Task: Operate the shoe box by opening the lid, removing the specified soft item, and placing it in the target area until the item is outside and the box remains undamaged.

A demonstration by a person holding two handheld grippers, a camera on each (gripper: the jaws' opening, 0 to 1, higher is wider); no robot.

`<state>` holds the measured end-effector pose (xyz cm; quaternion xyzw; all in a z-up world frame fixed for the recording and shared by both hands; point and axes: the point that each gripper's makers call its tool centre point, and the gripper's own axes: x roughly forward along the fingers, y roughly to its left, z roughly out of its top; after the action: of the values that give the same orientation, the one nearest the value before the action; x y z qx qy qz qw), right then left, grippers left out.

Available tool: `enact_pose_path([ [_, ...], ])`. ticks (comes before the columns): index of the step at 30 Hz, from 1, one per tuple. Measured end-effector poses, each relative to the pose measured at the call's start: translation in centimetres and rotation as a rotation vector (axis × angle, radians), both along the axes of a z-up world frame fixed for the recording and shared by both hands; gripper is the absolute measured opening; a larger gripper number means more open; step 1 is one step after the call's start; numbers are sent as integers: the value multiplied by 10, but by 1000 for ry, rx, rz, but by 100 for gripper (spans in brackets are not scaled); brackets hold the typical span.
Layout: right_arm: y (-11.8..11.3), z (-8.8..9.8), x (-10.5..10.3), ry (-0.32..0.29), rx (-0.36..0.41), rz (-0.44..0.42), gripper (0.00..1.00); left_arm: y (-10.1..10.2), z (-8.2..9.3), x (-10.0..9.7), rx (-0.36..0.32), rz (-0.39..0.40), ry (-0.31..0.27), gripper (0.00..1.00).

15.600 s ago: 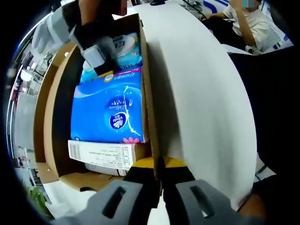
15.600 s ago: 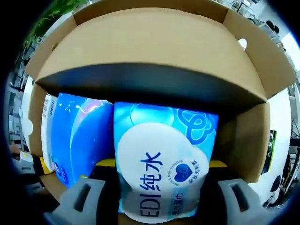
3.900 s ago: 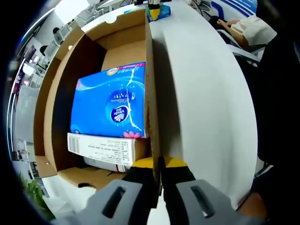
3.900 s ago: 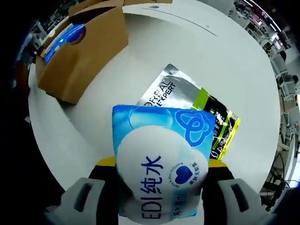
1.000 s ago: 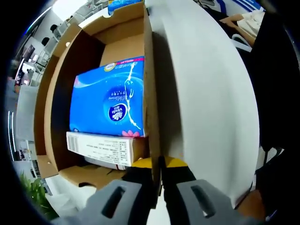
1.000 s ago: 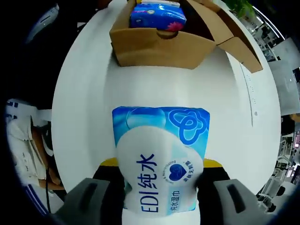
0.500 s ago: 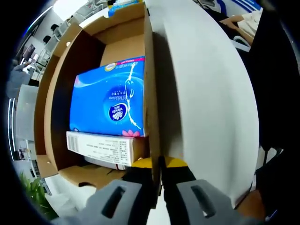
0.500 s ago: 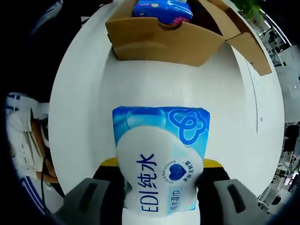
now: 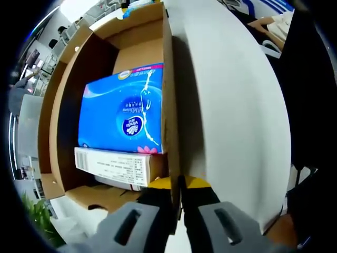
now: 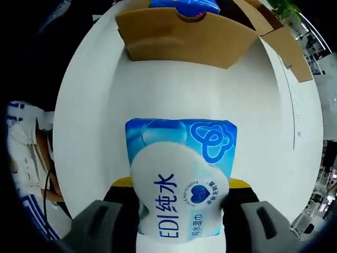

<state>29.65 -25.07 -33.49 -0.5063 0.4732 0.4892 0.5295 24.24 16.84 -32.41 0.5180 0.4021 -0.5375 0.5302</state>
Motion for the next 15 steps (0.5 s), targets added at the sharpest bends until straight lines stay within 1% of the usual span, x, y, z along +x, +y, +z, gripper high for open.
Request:
enact_pose_path([
  [9,-1,-2,2,1,-10,-7,67,0,0,1,1,-1,-2,4],
  [15,-1,-1,3,-8,-2,1,67,0,-1,0,4,0,-4,3],
])
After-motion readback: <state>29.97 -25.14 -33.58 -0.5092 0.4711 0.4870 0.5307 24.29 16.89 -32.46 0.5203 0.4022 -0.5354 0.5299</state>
